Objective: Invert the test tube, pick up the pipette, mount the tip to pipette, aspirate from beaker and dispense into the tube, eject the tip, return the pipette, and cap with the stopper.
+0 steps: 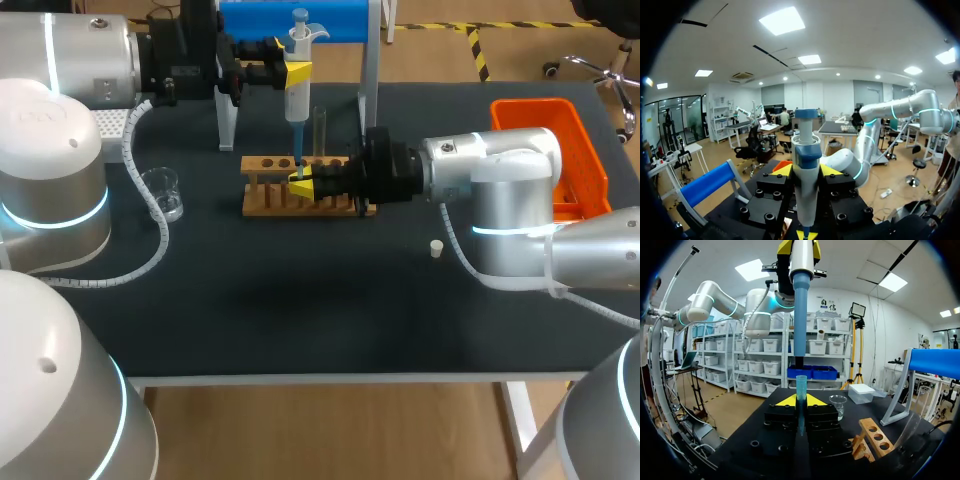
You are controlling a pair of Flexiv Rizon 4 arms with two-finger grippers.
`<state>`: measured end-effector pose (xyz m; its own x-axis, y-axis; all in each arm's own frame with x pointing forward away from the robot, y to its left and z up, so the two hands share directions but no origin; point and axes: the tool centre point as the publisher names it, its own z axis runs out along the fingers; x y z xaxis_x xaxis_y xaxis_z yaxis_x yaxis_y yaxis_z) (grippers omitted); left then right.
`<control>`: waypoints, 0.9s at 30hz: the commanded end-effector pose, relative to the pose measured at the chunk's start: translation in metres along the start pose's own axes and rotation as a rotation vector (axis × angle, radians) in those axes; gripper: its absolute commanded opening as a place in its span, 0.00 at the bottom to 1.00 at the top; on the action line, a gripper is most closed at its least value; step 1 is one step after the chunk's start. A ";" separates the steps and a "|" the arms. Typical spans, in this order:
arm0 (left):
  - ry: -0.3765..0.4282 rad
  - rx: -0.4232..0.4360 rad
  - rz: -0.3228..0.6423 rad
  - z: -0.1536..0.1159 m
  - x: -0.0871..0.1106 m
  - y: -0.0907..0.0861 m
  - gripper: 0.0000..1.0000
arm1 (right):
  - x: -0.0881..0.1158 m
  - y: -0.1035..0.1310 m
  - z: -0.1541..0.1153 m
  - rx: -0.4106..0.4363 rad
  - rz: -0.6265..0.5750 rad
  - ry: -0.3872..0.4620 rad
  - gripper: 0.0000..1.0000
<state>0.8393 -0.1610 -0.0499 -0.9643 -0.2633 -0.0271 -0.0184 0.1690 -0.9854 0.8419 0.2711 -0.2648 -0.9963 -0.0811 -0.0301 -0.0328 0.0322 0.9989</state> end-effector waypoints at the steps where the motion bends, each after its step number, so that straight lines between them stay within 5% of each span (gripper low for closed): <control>1: 0.001 0.001 0.001 0.000 0.000 0.000 0.00 | 0.000 0.000 0.000 0.001 -0.001 -0.001 0.00; 27: 0.001 0.001 0.001 0.000 0.000 0.000 0.00 | 0.006 0.002 -0.002 0.016 -0.008 0.000 0.00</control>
<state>0.8393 -0.1610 -0.0499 -0.9643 -0.2633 -0.0271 -0.0184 0.1690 -0.9854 0.8388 0.2712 -0.2645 -0.9956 -0.0853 -0.0384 -0.0422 0.0426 0.9982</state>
